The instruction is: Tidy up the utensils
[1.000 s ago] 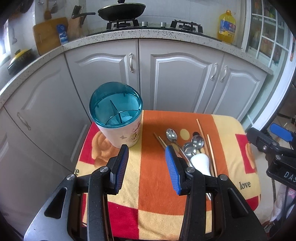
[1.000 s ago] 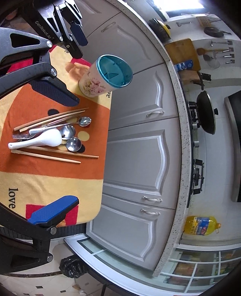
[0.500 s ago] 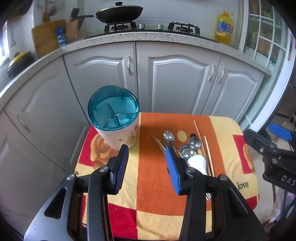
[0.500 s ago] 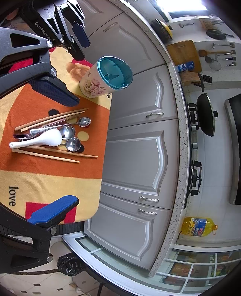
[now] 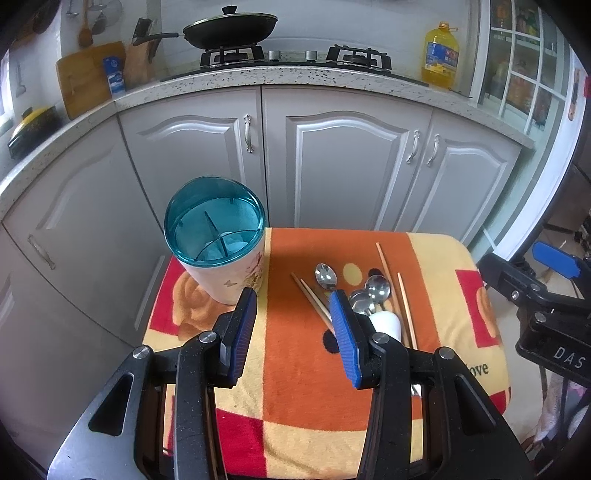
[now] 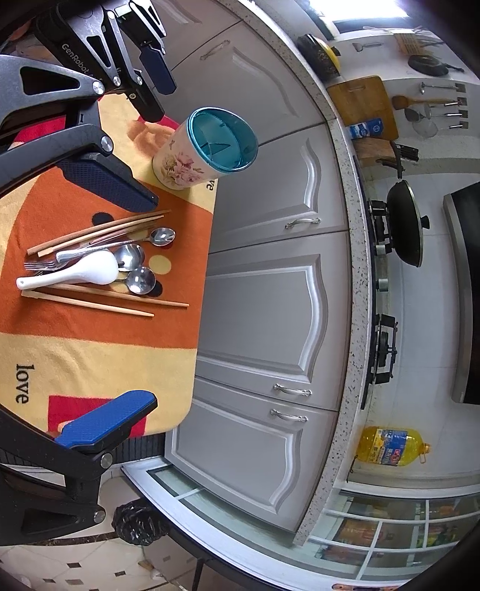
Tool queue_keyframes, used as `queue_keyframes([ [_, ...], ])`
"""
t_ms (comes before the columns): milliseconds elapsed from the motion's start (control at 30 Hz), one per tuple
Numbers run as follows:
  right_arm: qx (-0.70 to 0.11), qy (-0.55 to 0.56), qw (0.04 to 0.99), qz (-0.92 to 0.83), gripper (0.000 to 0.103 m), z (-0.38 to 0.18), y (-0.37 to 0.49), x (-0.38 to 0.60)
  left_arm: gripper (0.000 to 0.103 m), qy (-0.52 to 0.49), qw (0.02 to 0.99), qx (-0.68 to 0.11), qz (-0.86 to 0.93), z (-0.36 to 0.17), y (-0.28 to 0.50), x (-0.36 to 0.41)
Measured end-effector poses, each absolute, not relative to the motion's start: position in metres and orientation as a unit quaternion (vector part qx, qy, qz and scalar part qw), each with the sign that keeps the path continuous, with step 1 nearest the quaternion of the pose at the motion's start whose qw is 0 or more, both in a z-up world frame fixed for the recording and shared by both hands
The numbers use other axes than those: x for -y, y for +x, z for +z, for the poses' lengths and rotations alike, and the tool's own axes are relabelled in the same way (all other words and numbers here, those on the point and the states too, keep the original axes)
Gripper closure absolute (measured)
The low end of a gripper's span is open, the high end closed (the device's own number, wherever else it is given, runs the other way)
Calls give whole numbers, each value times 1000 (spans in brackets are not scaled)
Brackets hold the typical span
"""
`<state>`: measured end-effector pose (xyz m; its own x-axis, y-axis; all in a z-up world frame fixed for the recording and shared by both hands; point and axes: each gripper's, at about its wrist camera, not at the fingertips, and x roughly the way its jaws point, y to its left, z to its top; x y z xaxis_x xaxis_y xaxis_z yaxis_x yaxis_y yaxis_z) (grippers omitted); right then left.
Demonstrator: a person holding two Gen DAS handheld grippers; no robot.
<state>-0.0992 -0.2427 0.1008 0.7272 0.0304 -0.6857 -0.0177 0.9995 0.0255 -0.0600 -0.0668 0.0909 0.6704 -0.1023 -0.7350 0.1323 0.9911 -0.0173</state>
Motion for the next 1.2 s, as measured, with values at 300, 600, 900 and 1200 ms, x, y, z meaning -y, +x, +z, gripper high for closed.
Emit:
queue_keyframes([
  [300, -369, 3, 929, 11, 7, 101, -99, 242, 62, 14, 912, -405, -67, 91, -58, 68],
  [600, -374, -4, 927, 12, 7, 100, -97, 240, 62, 12, 910, -408, -68, 89, -57, 68],
  [900, -376, -5, 927, 13, 7, 99, -96, 239, 62, 6, 909, -411, -70, 87, -55, 67],
  [1200, -384, -10, 923, 15, 7, 93, -92, 236, 62, 3, 907, -415, -72, 84, -54, 66],
])
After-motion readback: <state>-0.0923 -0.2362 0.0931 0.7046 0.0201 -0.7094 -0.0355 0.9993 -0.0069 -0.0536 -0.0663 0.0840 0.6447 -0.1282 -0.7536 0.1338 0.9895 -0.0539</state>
